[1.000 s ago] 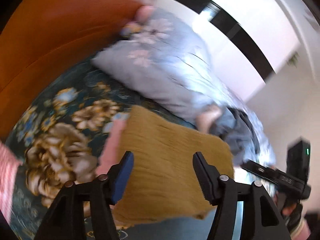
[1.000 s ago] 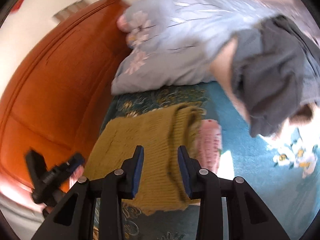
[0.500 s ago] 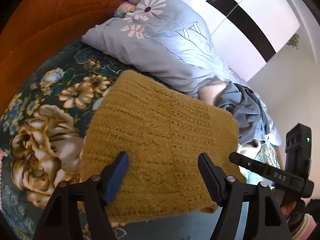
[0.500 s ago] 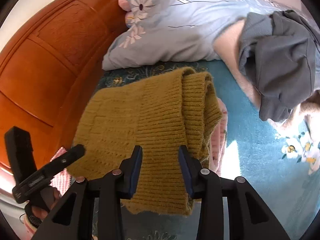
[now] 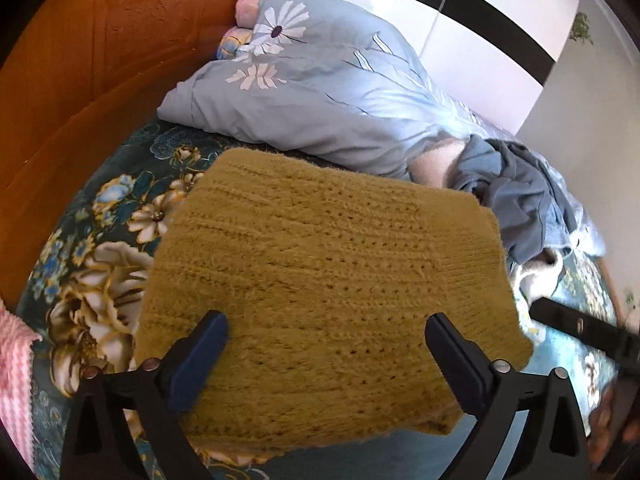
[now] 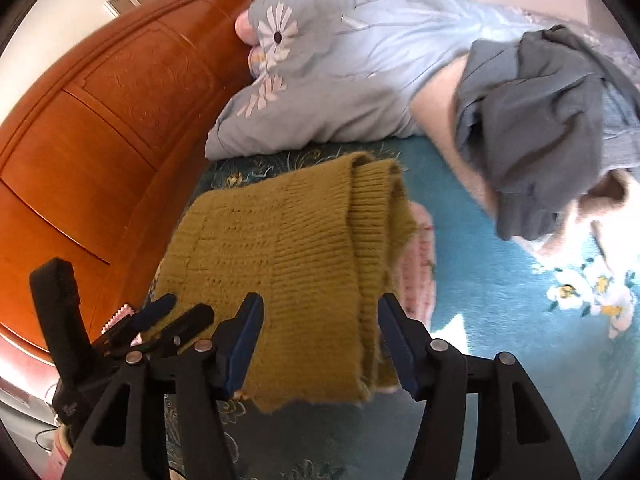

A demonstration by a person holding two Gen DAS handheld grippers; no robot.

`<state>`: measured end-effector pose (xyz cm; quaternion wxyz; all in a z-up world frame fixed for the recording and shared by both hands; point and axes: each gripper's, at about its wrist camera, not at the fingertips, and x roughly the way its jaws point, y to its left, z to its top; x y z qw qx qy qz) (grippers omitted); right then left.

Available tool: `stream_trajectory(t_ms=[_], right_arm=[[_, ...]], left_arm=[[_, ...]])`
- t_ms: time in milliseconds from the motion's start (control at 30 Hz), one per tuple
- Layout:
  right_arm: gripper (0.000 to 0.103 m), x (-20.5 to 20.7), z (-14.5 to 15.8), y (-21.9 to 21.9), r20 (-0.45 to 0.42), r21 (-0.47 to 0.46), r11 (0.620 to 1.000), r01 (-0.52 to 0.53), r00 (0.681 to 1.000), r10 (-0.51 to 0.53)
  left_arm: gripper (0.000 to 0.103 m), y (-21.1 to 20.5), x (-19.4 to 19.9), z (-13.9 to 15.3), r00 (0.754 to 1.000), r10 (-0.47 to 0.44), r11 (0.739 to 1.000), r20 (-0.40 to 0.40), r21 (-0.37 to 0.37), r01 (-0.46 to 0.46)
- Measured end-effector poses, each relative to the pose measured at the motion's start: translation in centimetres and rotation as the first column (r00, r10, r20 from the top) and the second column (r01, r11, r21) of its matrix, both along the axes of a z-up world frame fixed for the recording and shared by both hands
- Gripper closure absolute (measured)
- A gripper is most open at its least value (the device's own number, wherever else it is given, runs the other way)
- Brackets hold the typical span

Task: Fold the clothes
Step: 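Lower the sweater onto the pink garment and open both grippers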

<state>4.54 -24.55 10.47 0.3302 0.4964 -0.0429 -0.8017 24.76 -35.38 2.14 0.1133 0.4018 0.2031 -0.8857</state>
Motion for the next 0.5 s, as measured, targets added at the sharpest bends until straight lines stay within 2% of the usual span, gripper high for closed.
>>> stream_trajectory(t_ms=[33, 133, 233, 333, 500], right_arm=[[0.030, 0.4, 0.0, 0.6, -0.013, 0.001, 1.000, 0.008, 1.000, -0.008], [0.026, 1.8, -0.4, 2.2, -0.047, -0.002, 1.000, 0.024, 0.999, -0.024], [0.012, 3.0, -1.6, 2.6, -0.093, 0.031, 0.999, 0.022, 0.996, -0.019], [0.008, 4.1, -2.3, 3.0, -0.142, 0.057, 0.998, 0.013, 0.990, -0.005], [0.008, 5.4, -3.2, 3.8, -0.213, 0.078, 0.997, 0.010, 0.977, 0.007]], left_arm=[[0.000, 0.1, 0.3, 0.2, 1.000, 0.008, 1.000, -0.021, 0.009, -0.008], [0.000, 0.7, 1.3, 0.7, 0.999, 0.015, 1.000, -0.051, 0.017, -0.014], [0.000, 1.4, 2.3, 0.8, 0.999, 0.013, 1.000, -0.039, -0.004, -0.013], [0.000, 2.0, 3.3, 0.8, 0.999, 0.018, 1.000, -0.027, -0.021, -0.019], [0.000, 2.8, 3.6, 0.6, 0.999, 0.047, 0.998, 0.017, -0.040, -0.046]])
